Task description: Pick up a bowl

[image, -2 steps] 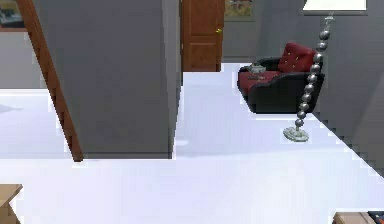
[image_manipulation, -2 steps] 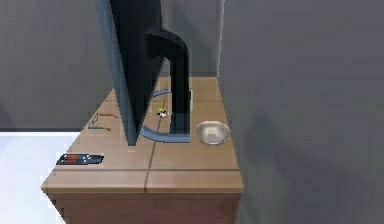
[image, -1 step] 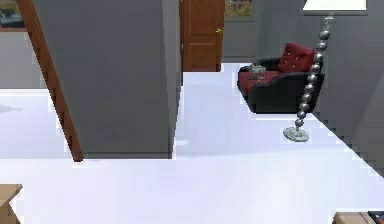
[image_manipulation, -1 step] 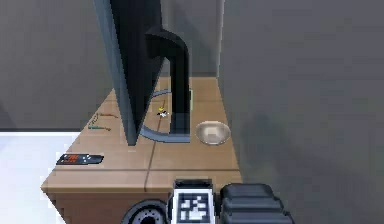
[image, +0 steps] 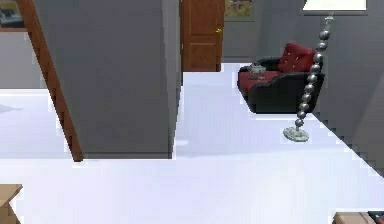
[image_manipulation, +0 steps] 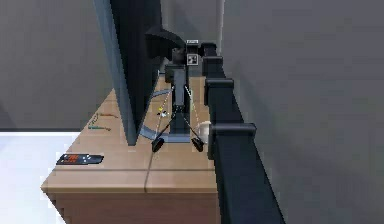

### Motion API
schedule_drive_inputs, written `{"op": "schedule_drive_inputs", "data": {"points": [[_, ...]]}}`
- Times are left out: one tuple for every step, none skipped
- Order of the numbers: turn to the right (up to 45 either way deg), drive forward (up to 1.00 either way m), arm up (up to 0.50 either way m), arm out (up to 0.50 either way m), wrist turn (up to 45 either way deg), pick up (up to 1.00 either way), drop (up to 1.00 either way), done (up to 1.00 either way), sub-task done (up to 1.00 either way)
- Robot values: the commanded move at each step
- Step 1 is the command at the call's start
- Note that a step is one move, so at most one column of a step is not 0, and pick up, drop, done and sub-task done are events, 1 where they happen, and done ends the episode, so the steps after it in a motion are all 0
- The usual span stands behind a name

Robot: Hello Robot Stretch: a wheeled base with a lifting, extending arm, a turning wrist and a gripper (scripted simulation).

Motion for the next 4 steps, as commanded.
{"op": "schedule_drive_inputs", "data": {"points": [[0.0,0.0,0.0,0.0,45.0,0.0,0.0,0.0,0.0],[0.0,0.0,0.0,0.0,45.0,0.0,0.0,0.0,0.0],[0.0,0.0,0.0,0.0,45.0,0.0,0.0,0.0,0.0],[0.0,0.0,0.0,0.0,45.0,0.0,0.0,0.0,0.0]]}}
